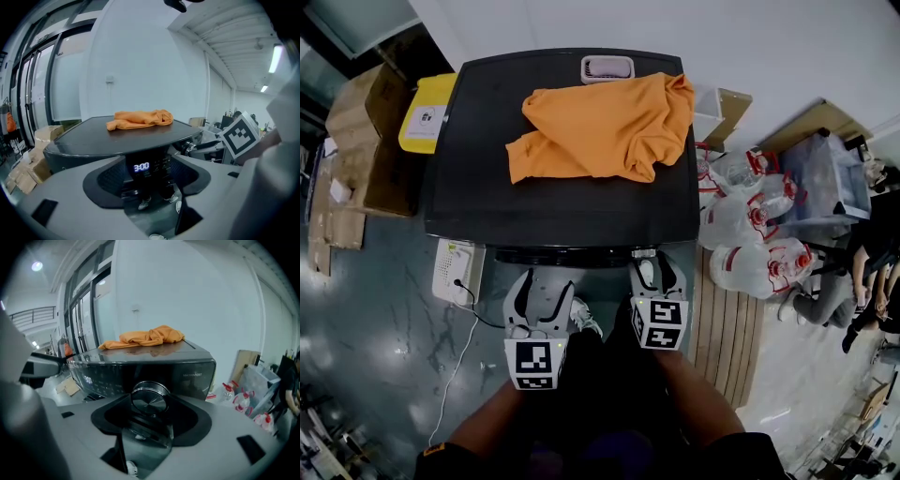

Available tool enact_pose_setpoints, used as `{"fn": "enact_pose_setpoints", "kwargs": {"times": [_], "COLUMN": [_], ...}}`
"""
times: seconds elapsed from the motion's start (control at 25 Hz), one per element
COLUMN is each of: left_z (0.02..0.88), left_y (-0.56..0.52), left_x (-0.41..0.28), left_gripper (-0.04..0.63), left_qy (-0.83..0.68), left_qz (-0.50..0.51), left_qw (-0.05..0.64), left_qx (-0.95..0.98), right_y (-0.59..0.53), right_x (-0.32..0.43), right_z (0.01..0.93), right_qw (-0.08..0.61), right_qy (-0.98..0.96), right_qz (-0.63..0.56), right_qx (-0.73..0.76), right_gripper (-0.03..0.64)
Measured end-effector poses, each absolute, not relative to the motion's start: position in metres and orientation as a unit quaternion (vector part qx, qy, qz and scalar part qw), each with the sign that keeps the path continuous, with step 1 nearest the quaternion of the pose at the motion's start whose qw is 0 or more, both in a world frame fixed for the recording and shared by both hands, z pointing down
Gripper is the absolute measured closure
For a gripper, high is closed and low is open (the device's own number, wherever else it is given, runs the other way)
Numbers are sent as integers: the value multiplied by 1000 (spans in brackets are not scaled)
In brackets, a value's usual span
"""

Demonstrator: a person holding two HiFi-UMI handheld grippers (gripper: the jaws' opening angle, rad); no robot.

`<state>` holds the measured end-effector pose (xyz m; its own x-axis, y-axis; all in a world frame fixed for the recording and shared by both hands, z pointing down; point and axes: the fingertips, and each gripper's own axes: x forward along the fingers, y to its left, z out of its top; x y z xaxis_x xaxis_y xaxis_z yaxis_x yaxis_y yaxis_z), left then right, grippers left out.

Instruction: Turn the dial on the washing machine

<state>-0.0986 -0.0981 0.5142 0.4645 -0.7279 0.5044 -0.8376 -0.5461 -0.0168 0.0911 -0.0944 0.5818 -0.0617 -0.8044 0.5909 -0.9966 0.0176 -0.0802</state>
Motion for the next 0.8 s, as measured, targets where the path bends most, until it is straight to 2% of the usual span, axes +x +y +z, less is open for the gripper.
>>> {"fn": "enact_pose_setpoints", "kwargs": {"times": [0.2, 0.36, 0.48, 0.68, 0.8], "left_z": [512, 508, 504, 498, 498], "left_y": [-95, -94, -95, -93, -90], "left_x": [-100, -100, -97, -94, -94], "left_gripper": [308, 308, 308, 308, 308], "left_qy": [-461, -461, -459, -458, -457], "left_qz": [231, 230, 227, 225, 225], "left_qw": [117, 114, 107, 99, 98], "left_qx": [849, 850, 852, 854, 855], "right_y": [-94, -93, -92, -89, -89], "right_x": [96, 96, 96, 85, 78], "right_z": [584, 584, 582, 569, 565], "right_qw": [100, 82, 119, 255, 305], "right_qy": [-691, -696, -698, -700, -697], "right_qz": [333, 352, 323, 186, 138], "right_qx": [634, 620, 628, 641, 634], "right_gripper": [350, 350, 345, 333, 333]}}
